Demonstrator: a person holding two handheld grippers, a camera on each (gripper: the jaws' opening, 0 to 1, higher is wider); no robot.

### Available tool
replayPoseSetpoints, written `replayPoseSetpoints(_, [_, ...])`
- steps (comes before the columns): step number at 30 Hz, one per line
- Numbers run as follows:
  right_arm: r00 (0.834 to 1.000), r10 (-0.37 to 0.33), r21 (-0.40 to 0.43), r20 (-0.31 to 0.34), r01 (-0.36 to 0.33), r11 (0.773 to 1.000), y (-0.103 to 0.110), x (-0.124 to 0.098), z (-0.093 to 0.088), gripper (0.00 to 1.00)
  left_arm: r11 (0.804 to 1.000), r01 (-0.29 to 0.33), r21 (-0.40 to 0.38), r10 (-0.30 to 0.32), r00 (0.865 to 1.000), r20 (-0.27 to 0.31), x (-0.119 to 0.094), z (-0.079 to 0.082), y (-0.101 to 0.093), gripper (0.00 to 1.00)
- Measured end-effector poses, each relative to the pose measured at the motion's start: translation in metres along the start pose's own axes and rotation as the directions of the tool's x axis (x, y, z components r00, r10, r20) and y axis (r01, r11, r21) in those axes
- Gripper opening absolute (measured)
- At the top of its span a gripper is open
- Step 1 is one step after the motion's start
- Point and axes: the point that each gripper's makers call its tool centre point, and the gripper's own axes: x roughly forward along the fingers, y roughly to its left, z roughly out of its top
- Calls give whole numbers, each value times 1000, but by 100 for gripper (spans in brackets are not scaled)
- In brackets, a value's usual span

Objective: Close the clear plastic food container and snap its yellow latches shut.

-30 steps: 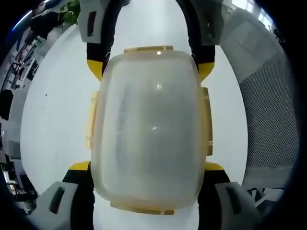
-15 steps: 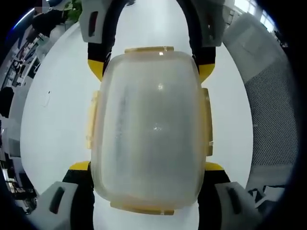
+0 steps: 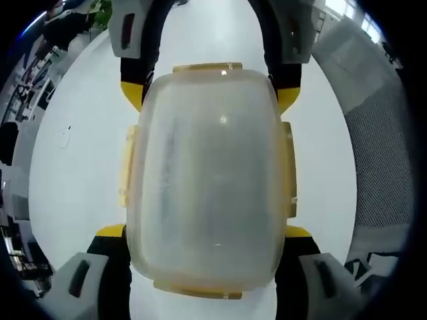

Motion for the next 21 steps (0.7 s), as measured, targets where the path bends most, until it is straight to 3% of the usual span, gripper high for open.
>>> replayPoseSetpoints(21, [1000,0,0,-3,0,1000,-26,3,0,86,1000,2,-5,-2,1000,16,4,0,27,91])
